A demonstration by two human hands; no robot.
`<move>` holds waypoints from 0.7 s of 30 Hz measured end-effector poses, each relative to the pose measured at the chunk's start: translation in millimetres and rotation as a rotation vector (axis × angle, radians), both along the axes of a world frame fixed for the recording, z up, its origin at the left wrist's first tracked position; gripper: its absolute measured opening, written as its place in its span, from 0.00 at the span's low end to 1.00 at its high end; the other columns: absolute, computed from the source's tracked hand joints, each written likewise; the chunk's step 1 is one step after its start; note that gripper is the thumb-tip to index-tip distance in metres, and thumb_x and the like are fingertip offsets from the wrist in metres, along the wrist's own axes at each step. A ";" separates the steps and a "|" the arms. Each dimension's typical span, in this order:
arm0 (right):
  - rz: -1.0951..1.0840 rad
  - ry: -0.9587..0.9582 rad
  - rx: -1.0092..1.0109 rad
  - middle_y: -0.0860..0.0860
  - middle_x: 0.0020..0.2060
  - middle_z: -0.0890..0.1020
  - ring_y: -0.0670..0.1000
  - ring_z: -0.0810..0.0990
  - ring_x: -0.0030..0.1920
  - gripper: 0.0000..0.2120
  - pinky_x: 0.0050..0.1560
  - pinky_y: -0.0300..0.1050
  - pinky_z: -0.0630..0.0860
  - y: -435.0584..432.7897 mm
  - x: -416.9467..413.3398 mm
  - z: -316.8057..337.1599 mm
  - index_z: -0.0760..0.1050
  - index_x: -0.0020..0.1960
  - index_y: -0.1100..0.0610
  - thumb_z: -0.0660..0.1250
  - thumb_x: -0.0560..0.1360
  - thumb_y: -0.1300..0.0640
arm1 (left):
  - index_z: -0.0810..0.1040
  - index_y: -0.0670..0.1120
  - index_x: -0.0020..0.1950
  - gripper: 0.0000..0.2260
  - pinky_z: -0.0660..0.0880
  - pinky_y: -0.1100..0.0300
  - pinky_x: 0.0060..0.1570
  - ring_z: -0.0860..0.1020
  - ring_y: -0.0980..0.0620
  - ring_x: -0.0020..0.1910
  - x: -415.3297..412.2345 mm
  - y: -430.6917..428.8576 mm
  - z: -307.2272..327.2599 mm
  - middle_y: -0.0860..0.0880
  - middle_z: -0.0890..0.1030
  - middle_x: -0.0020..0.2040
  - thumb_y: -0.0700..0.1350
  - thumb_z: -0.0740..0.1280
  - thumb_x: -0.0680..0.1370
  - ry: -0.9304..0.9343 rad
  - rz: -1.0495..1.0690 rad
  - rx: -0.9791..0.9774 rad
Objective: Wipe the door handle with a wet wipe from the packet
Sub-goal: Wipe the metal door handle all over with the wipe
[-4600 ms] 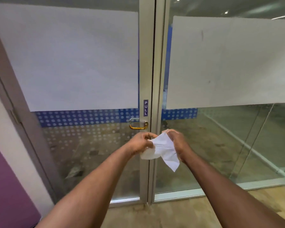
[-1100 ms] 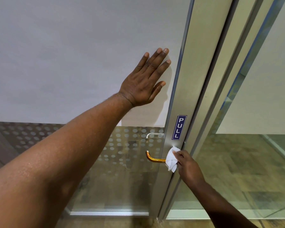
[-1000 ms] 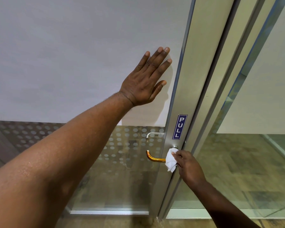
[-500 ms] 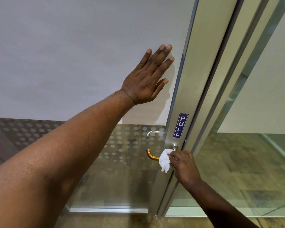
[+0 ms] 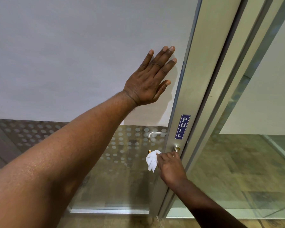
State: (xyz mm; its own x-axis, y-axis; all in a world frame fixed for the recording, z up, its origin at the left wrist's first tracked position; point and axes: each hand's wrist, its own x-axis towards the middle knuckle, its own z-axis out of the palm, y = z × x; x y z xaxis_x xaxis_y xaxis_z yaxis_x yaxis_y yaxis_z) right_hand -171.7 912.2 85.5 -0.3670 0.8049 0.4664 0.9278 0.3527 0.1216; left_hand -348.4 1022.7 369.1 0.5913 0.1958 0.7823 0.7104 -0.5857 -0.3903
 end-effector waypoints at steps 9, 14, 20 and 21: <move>-0.234 -0.005 -0.140 0.51 0.28 0.82 0.55 0.80 0.32 0.11 0.41 0.50 0.73 17.1 -52.9 21.9 0.83 0.42 0.57 0.75 0.66 0.49 | 0.61 0.38 0.80 0.26 0.51 0.41 0.79 0.59 0.37 0.81 0.9 0.1 -0.3 0.35 0.61 0.80 0.50 0.57 0.85 0.016 0.018 -0.003; -0.275 0.069 -0.164 0.50 0.28 0.81 0.53 0.78 0.31 0.08 0.41 0.49 0.70 25.6 -61.0 34.0 0.79 0.31 0.52 0.71 0.67 0.50 | 0.61 0.38 0.80 0.26 0.50 0.42 0.80 0.59 0.38 0.81 0.0 0.5 0.0 0.36 0.61 0.80 0.50 0.57 0.85 0.021 0.029 -0.003; -0.088 0.287 -0.048 0.48 0.45 0.83 0.51 0.79 0.47 0.10 0.51 0.50 0.71 15.0 -61.5 49.5 0.84 0.43 0.52 0.67 0.70 0.47 | 0.61 0.39 0.81 0.27 0.48 0.43 0.80 0.58 0.38 0.81 -0.5 2.4 -0.3 0.36 0.61 0.80 0.51 0.57 0.85 0.028 0.032 -0.004; -0.065 0.390 -0.063 0.46 0.47 0.82 0.49 0.79 0.48 0.09 0.51 0.49 0.71 10.5 -63.5 51.0 0.83 0.42 0.52 0.68 0.70 0.47 | 0.60 0.39 0.81 0.27 0.48 0.43 0.80 0.58 0.38 0.81 -0.2 2.3 -0.5 0.36 0.60 0.81 0.51 0.57 0.85 0.028 0.032 -0.005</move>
